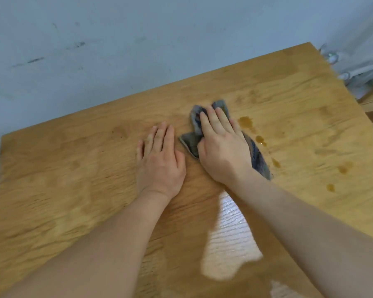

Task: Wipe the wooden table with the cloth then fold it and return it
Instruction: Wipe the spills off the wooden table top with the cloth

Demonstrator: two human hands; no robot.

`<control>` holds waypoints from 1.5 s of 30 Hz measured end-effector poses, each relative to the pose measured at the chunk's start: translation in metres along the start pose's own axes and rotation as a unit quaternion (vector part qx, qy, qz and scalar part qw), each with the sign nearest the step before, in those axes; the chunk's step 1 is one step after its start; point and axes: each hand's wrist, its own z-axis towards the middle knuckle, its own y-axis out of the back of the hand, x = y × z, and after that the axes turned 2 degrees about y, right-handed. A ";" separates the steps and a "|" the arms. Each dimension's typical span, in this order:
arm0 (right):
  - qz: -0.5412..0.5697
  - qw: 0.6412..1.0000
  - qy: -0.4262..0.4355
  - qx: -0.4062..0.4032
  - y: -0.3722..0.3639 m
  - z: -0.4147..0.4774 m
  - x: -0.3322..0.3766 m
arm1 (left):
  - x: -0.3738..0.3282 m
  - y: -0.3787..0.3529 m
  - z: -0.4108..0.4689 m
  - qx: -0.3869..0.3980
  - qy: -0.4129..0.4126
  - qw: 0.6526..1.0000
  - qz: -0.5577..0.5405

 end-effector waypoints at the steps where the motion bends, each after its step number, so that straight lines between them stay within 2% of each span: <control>1: -0.002 1.000 0.008 -0.004 0.002 -0.025 -0.005 | -0.001 0.001 -0.001 0.005 0.001 1.000 0.002; 4: -0.009 0.999 0.038 0.002 0.008 -0.075 -0.025 | -0.002 0.002 -0.004 0.017 -0.001 1.000 0.010; 7: -0.014 0.999 0.051 0.002 0.011 -0.078 -0.038 | -0.002 0.001 -0.003 0.015 -0.001 1.000 0.016; 13: -0.002 0.999 -0.032 -0.006 0.004 -0.076 -0.012 | -0.008 0.002 -0.007 0.009 -0.001 1.000 0.022; 18: 0.000 0.999 0.030 0.031 0.005 -0.105 -0.009 | -0.016 -0.002 -0.012 0.019 0.032 0.999 0.009; 25: 0.012 0.999 0.019 0.049 0.010 -0.008 -0.007 | -0.028 -0.010 -0.023 -0.002 0.052 0.999 0.012; 31: 0.007 1.000 0.008 0.020 0.000 0.091 -0.002 | -0.028 -0.013 -0.020 -0.012 0.056 0.998 0.020; 34: 0.001 1.000 -0.002 0.019 -0.003 0.108 0.003 | -0.027 -0.012 -0.020 -0.009 0.059 0.998 0.012; 37: 0.020 1.000 0.005 0.019 -0.001 0.076 0.004 | -0.030 -0.010 -0.022 -0.009 0.056 0.998 0.007; 40: 0.018 0.999 0.040 0.011 0.002 -0.003 0.004 | -0.029 -0.009 -0.021 -0.010 0.058 0.998 0.008; 45: 0.034 0.996 0.080 0.010 0.006 -0.082 -0.029 | -0.028 -0.008 -0.019 -0.010 0.062 0.998 0.007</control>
